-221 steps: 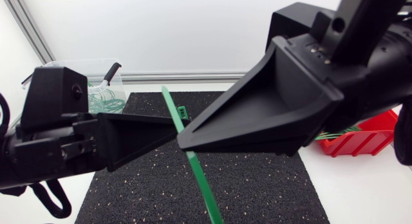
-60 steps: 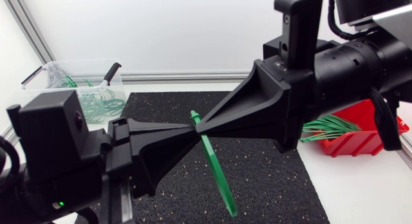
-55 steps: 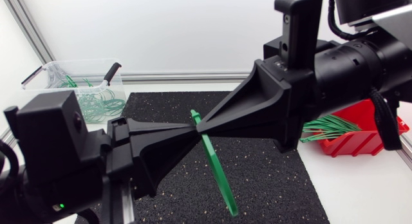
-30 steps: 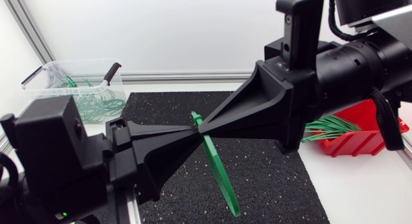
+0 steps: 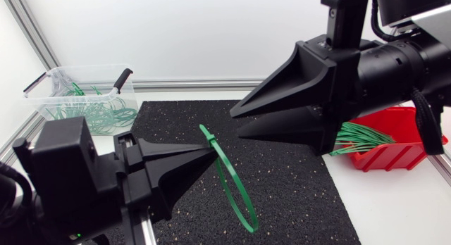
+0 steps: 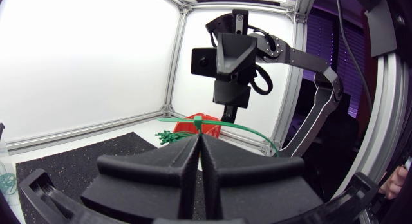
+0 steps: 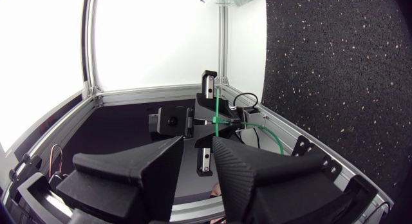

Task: Take a green cable tie from the red box, thread the tail through the head to close it, then place it in the transparent bin on the left.

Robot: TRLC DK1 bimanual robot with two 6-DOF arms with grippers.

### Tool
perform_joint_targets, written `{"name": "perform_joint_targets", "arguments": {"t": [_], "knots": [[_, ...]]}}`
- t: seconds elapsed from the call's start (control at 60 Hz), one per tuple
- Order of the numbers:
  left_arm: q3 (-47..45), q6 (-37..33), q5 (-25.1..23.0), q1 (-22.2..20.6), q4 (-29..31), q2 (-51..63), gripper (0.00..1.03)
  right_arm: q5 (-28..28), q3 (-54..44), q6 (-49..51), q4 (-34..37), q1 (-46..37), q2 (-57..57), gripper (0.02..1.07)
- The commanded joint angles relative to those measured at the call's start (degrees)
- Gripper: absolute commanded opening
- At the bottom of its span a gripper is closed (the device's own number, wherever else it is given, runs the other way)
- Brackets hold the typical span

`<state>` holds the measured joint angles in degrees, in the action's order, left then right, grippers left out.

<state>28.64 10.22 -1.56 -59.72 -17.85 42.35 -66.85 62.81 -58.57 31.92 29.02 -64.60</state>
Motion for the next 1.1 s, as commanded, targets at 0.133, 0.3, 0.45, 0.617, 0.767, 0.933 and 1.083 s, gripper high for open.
{"name": "perform_joint_targets", "arguments": {"t": [0.133, 0.3, 0.45, 0.617, 0.767, 0.933, 1.083], "knots": [[-1.7, -5.6, -0.6, 0.5, -1.0, -0.9, 0.04, -2.8, 2.2, 8.2, -0.2, -2.0, -7.0, 0.46], [-2.0, -9.6, -0.6, 0.6, -1.1, -0.9, 0.04, -5.5, 4.3, 15.0, 0.2, -2.6, -12.8, 0.46], [-2.5, -12.9, -0.6, 0.6, -0.7, -1.0, 0.04, -7.0, 5.4, 18.6, 0.2, -1.7, -14.7, 0.46], [-1.9, -15.3, -1.8, 0.7, 1.1, -1.0, 0.04, -8.5, 5.6, 22.4, 0.2, -1.2, -16.3, 0.46], [-2.0, -18.8, -3.2, 1.4, 1.5, 0.1, 0.04, -9.1, 5.0, 26.9, 0.2, -1.2, -17.4, 0.46], [-2.1, -23.9, -3.2, 1.9, 0.8, 1.2, 0.04, -9.2, 4.1, 32.3, 2.1, -0.3, -18.1, 0.46], [-2.2, -26.1, -3.4, 2.7, 1.1, 1.2, 0.04, -9.2, 4.1, 34.7, 3.3, 0.3, -17.9, 0.46]]}}
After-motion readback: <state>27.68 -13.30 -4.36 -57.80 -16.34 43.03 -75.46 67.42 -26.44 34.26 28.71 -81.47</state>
